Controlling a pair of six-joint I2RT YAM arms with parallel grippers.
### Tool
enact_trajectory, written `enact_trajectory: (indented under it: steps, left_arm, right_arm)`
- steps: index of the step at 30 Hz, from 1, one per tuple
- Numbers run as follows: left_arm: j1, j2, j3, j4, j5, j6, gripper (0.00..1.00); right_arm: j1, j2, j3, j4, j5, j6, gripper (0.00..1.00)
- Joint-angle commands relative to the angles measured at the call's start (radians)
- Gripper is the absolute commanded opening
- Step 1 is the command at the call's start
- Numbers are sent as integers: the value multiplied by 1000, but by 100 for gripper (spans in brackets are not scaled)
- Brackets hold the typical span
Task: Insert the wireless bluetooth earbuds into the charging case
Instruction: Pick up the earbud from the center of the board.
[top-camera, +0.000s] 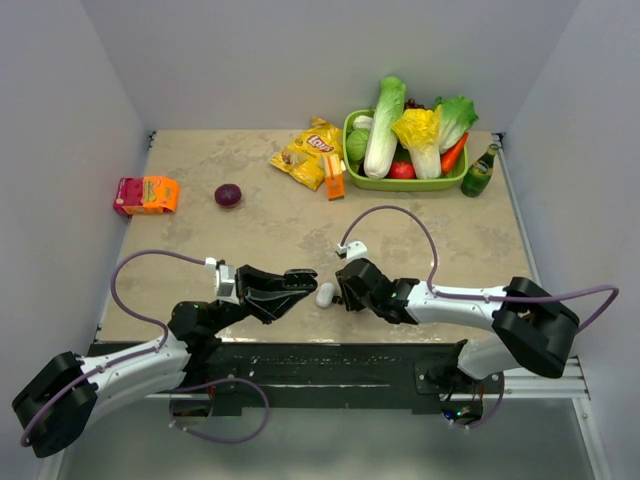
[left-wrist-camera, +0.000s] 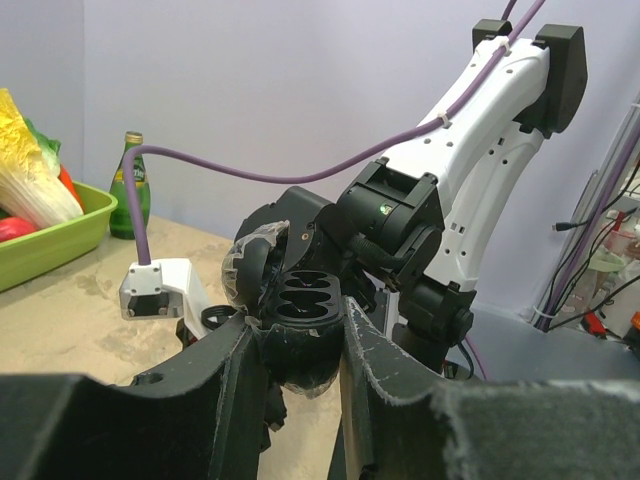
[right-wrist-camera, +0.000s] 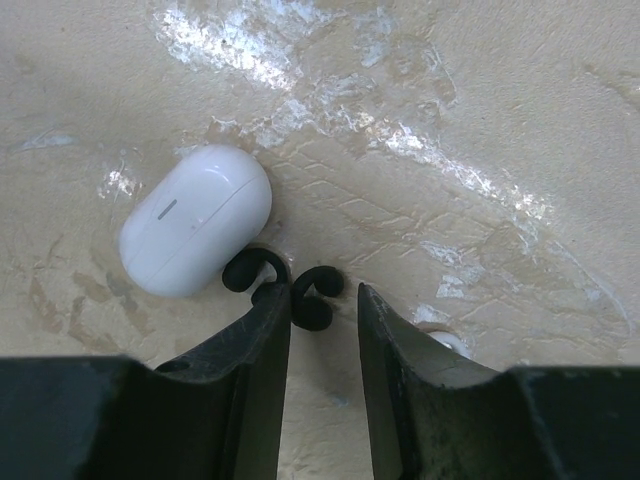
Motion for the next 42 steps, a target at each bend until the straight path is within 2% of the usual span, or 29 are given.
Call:
enact_trajectory:
  steps: [1, 5, 33, 38, 42]
  left_arm:
    - [1, 0, -191, 71, -7, 12, 0]
    - [1, 1, -191, 71, -5, 9, 0]
    - [1, 23, -204, 96, 7, -1, 0]
    - [1, 20, -205, 97, 7, -1, 0]
    - [1, 21, -205, 96, 10, -1, 0]
  right_arm:
    - [1, -35, 21, -11, 48, 18, 35]
    - [0, -42, 18, -20, 52, 23, 31]
    - [0, 16, 54, -107, 43, 63, 21]
    - [0, 4, 49, -107, 48, 63, 16]
    - [0, -25, 51, -115, 68, 60, 6]
